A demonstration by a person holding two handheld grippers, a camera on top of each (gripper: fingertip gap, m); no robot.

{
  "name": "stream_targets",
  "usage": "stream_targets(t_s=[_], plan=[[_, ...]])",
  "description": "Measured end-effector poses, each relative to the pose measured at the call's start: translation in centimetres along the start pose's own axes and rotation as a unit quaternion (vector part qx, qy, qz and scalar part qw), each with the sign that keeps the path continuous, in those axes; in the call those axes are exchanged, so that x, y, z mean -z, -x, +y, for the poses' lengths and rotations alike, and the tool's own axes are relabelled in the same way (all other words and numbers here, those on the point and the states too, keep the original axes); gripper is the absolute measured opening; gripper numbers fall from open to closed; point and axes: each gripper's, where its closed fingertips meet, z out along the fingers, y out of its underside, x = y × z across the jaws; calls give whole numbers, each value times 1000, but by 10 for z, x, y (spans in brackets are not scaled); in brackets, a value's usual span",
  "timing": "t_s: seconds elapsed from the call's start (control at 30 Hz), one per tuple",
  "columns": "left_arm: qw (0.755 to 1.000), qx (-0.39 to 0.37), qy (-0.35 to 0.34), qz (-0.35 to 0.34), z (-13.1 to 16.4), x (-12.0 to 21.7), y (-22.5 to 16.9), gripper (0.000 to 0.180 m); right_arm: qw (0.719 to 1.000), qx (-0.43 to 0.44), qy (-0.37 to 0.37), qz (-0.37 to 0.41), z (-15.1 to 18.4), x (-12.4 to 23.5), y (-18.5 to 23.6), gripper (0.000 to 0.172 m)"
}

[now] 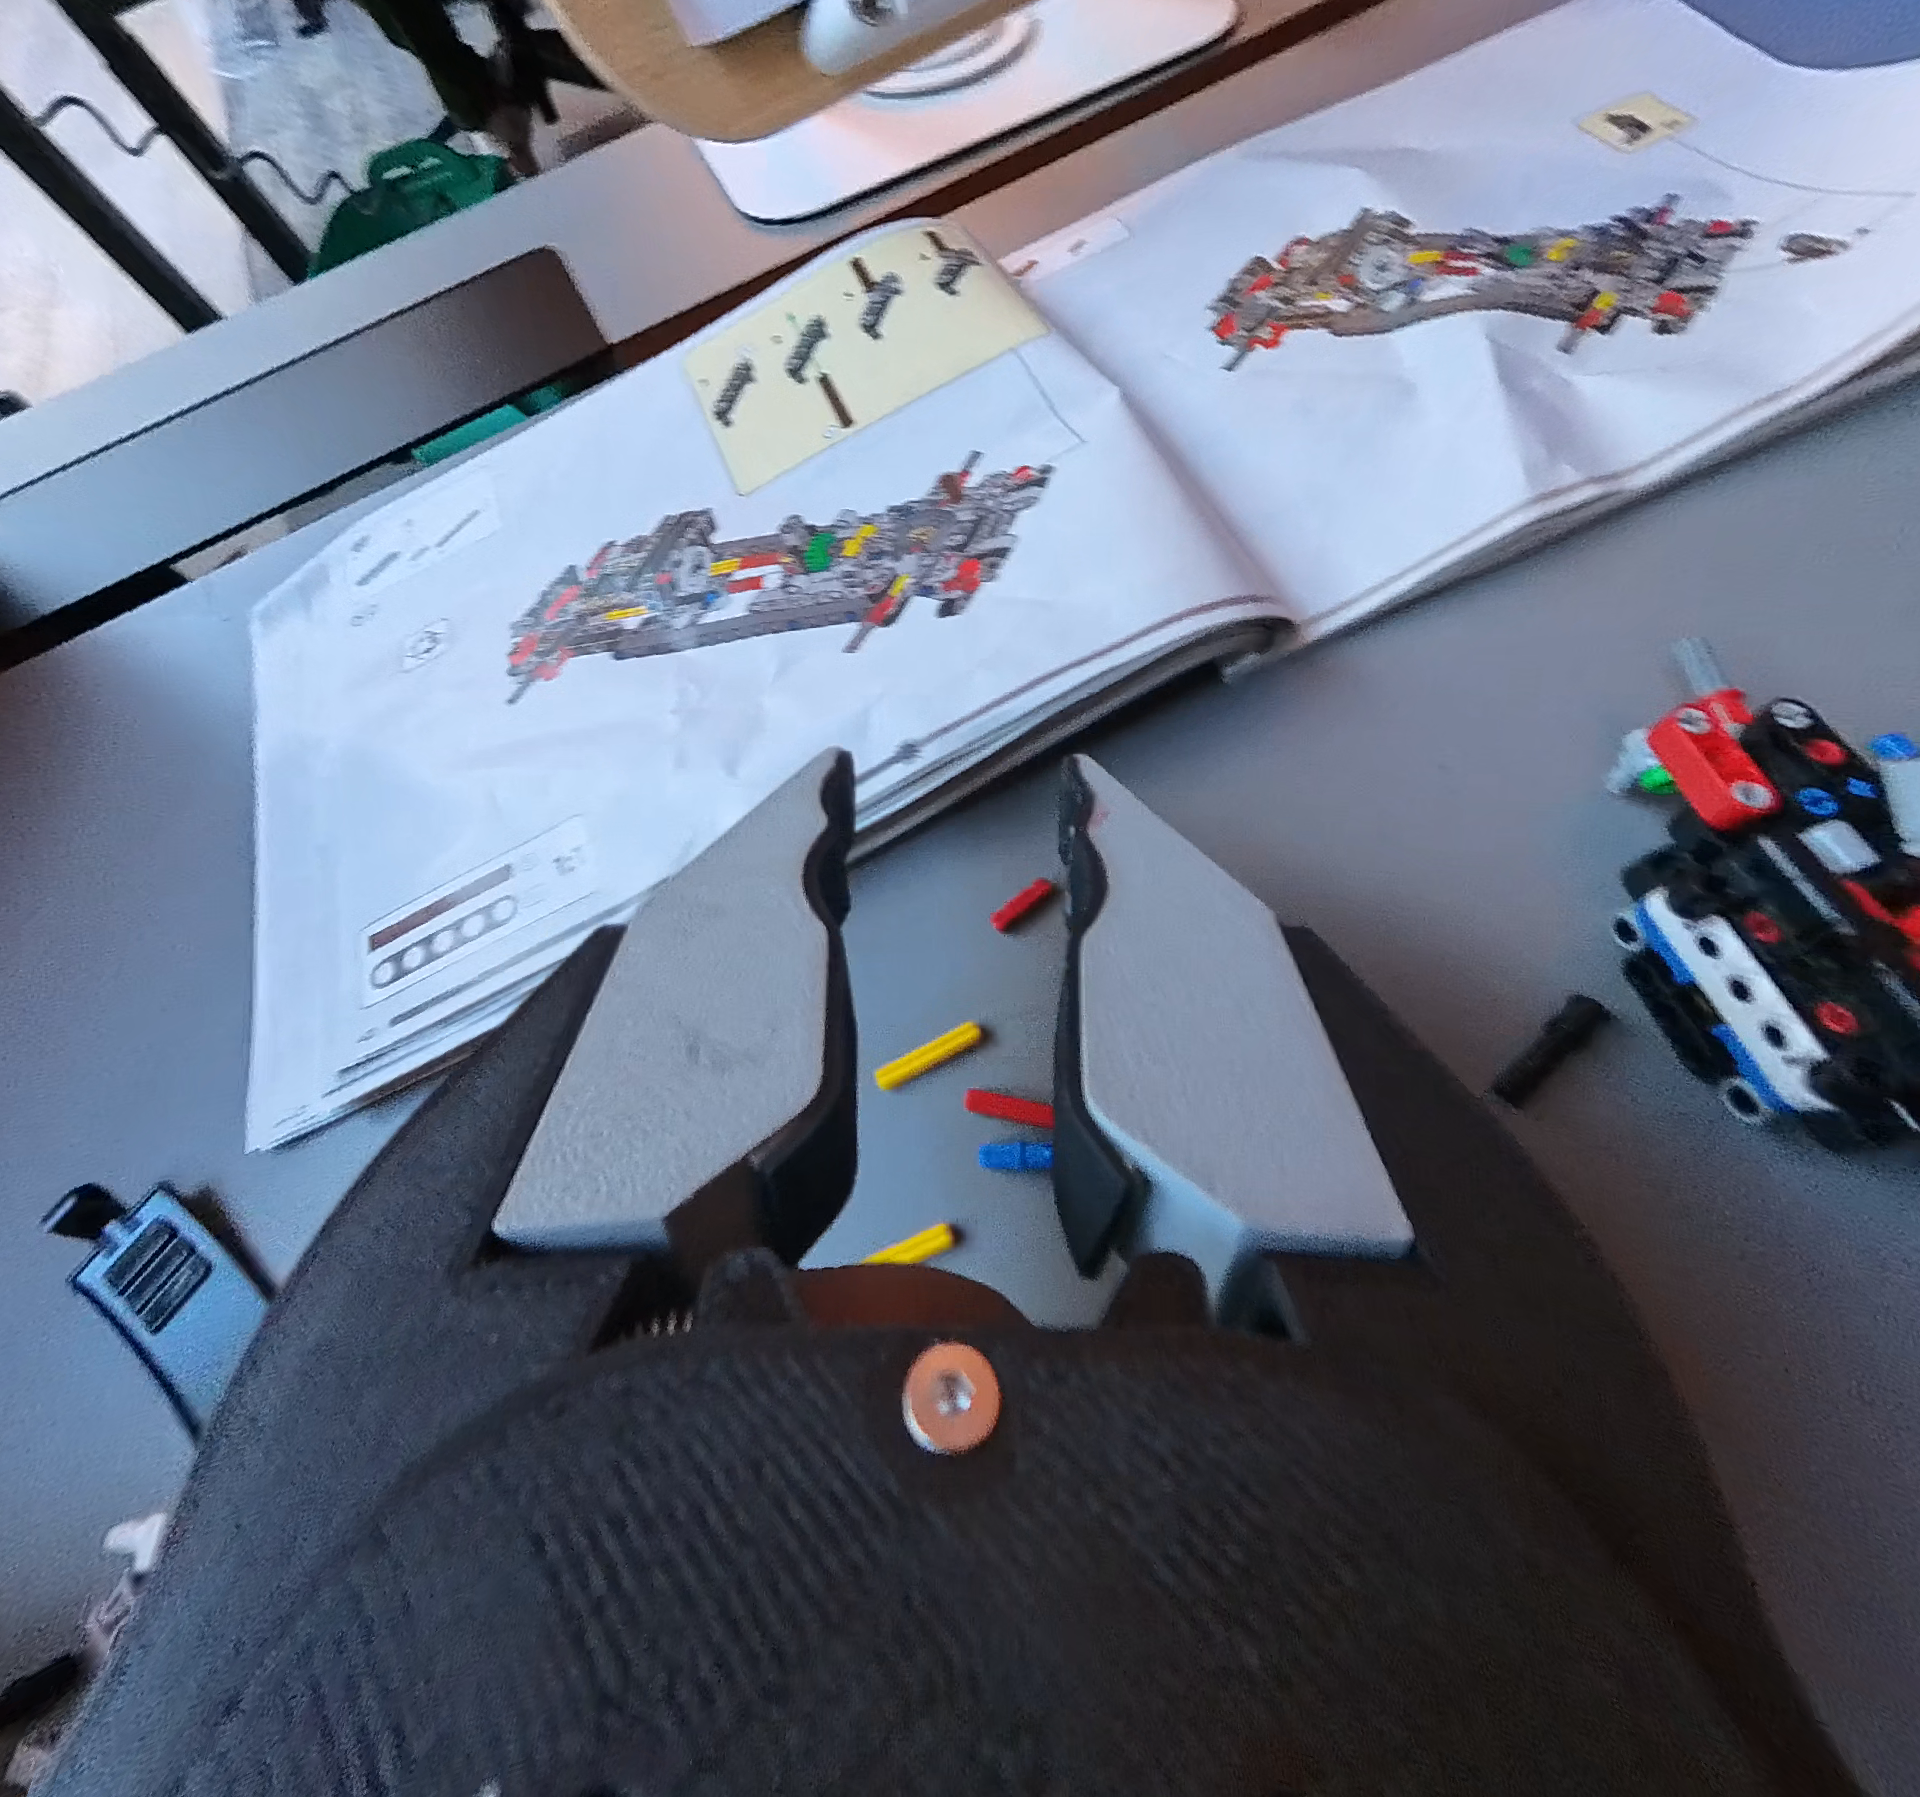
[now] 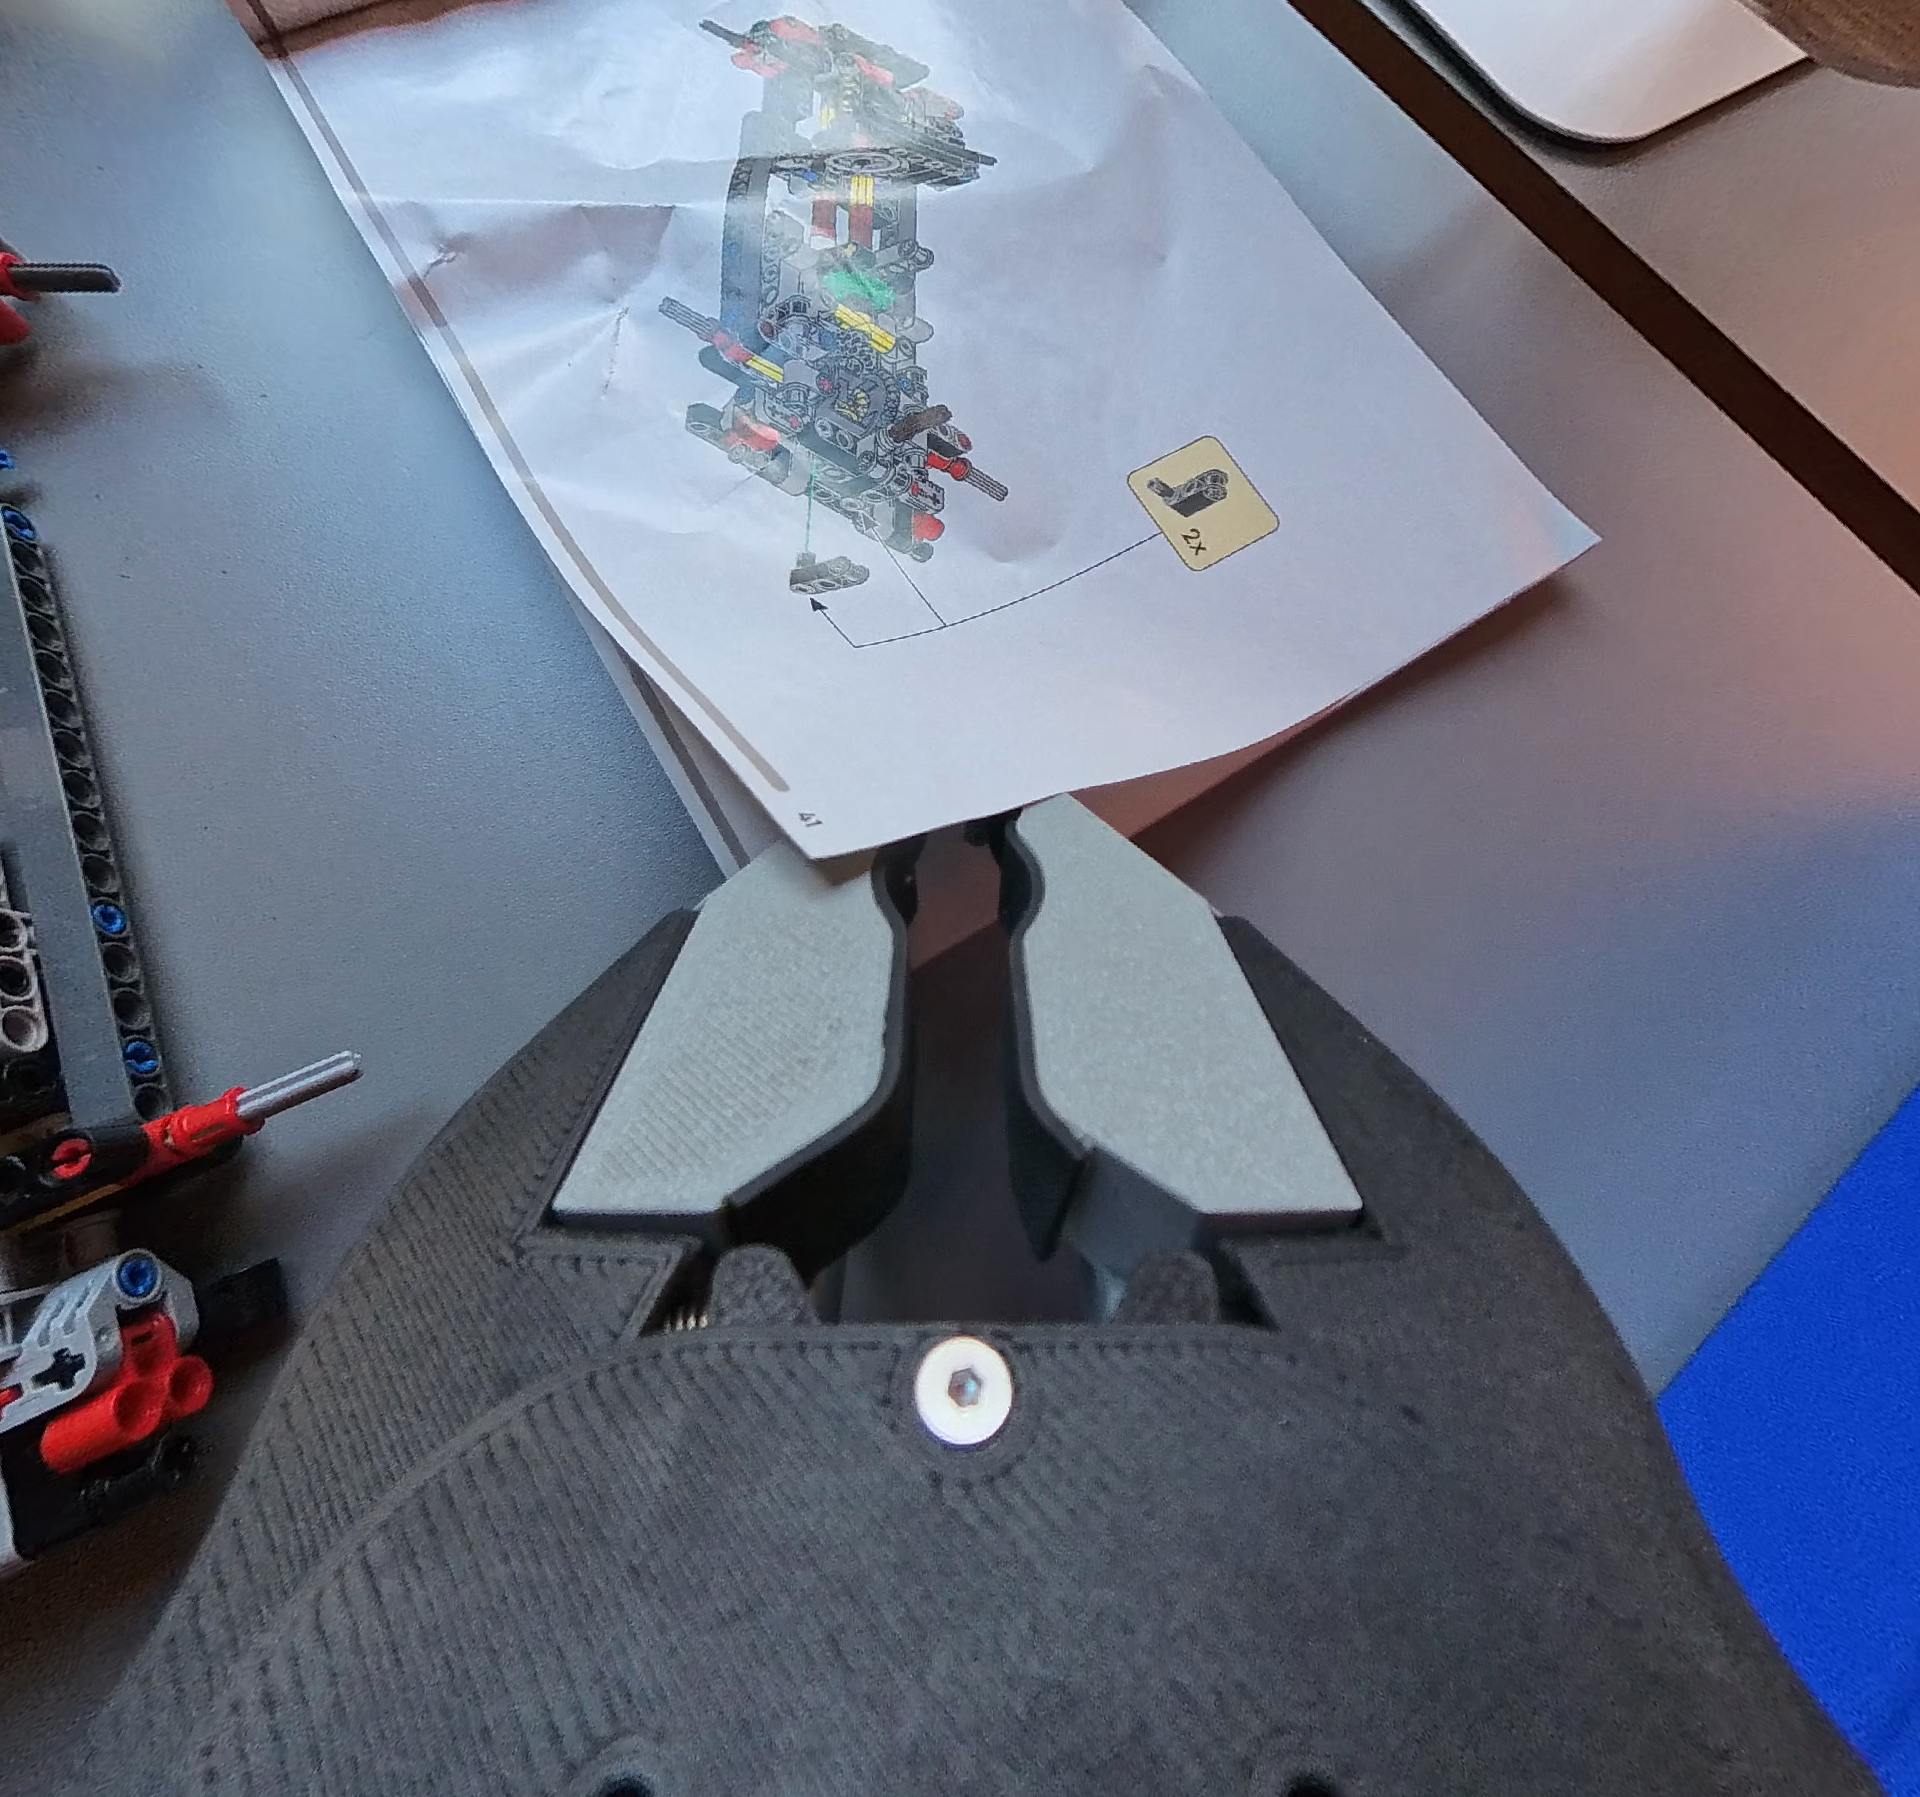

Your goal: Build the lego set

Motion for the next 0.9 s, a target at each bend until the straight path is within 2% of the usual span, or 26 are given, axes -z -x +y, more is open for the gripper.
stream_targets(t_s=[0.17,0.3,0.47,0.53,0.6,0.7,0.9], plan=[[999,-29,11,32,3,1,-15,37,1000,-3,0,-3,0,0,0,8],[979,-41,39,195,12,13,-66,42,1000,-4,0,-3,0,0,0,8],[949,-126,85,275,39,23,-101,39,1000,-2,0,-2,0,0,0,8],[941,-134,87,299,42,27,-113,26,1000,-2,0,-2,0,0,0,8],[940,-138,90,298,44,28,-111,3,1000,-2,0,-1,0,0,0,8],[945,-135,98,281,45,27,-98,2,1000,-2,0,-2,0,0,0,8],[940,-129,125,289,58,40,-71,2,1000,-2,0,-2,0,0,0,8]])
